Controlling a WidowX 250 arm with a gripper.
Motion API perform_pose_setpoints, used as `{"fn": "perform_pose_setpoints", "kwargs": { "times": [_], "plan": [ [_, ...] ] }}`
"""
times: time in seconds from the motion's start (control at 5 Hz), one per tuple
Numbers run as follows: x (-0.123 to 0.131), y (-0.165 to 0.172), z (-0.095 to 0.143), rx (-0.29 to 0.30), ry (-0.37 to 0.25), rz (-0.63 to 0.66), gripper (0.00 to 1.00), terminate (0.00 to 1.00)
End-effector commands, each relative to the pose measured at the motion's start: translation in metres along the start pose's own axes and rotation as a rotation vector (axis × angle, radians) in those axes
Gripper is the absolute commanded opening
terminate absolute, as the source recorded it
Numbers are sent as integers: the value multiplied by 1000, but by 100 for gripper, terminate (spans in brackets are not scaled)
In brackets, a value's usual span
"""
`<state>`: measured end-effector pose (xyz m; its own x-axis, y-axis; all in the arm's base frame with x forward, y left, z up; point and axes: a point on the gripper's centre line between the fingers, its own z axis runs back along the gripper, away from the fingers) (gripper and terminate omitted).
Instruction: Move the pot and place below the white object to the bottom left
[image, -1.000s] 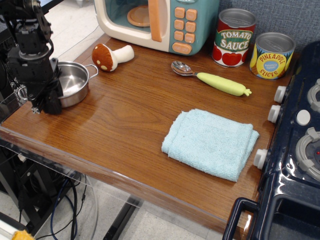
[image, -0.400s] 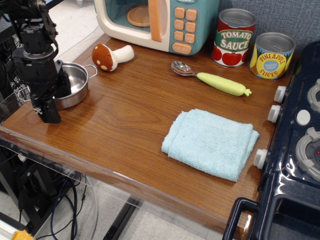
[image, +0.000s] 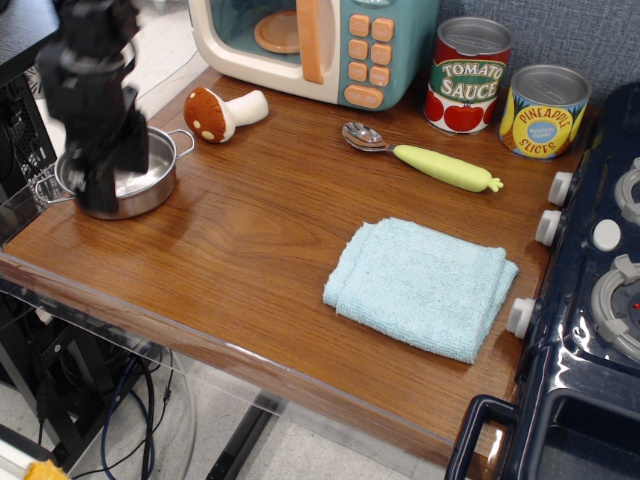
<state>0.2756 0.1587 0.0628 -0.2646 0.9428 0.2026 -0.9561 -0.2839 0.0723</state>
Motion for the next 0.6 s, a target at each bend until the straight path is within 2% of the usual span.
{"fn": "perform_pose_setpoints", "kwargs": {
  "times": [0.0,0.2,0.4],
  "plan": [
    [1,9,47,-123,-8,-28,100,0],
    [1,9,47,-123,-8,-28,100,0],
    [1,9,47,-123,-8,-28,100,100]
  ]
}}
